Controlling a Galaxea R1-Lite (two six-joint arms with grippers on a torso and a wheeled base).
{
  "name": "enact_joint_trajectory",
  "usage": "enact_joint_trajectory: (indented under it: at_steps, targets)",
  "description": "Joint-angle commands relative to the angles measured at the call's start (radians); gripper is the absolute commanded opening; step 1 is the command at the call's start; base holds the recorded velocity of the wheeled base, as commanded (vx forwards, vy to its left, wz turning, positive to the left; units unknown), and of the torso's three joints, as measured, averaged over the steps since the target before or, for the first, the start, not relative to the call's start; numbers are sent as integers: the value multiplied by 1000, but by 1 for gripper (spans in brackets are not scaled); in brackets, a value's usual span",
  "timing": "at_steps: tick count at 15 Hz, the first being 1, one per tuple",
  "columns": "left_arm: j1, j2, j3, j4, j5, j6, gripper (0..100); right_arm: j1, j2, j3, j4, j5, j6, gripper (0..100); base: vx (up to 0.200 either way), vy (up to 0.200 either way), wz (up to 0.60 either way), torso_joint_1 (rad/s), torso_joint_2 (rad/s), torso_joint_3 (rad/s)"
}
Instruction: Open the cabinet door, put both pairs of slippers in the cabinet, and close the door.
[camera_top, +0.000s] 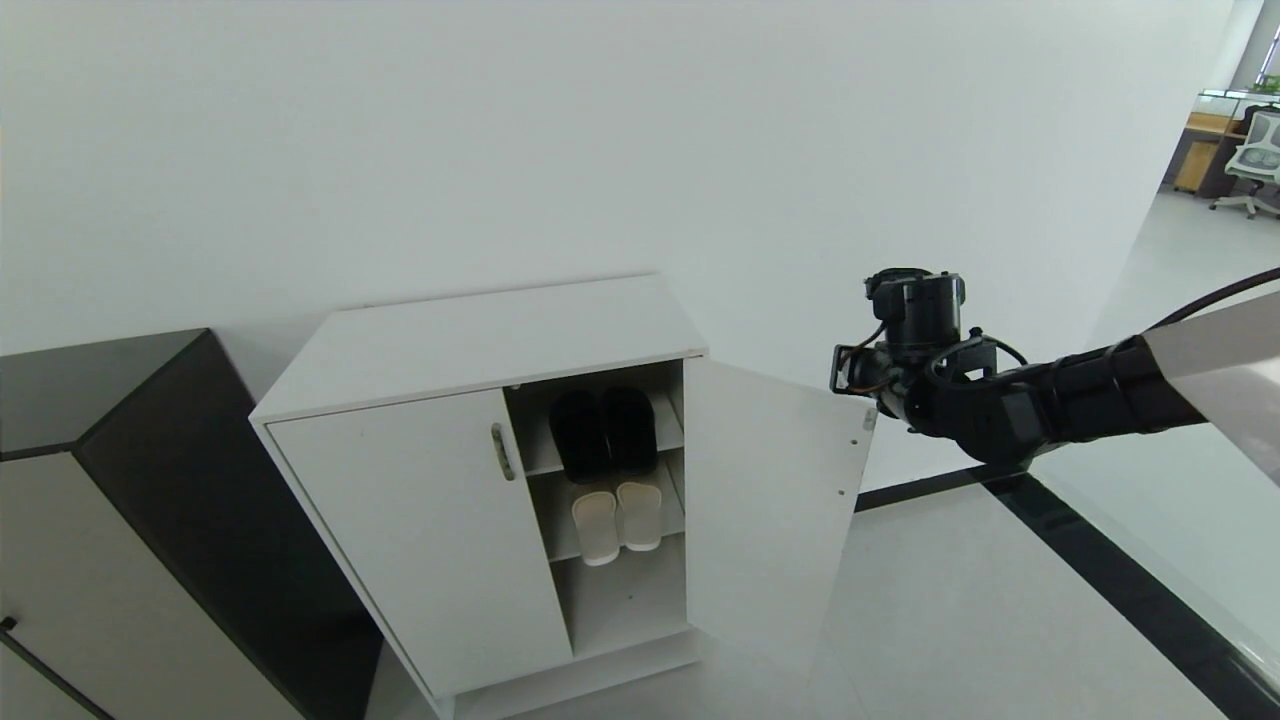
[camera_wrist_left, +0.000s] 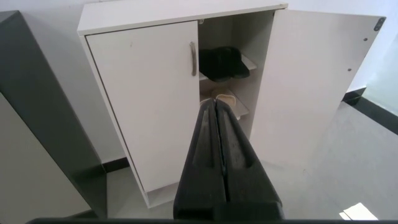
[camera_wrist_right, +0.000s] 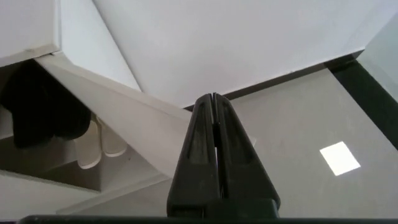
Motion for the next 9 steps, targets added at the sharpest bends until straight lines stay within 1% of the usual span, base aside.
enact_joint_trajectory:
  at_steps: [1,9]
  targets:
    - [0,0,0,0,0,0,0,-12,52,-19,0,1,0,0,0,0,0,0,0,0]
    - [0,0,0,0,0,0,0,-22,113,-33,1,1,0,0,0,0,0,0,0,0]
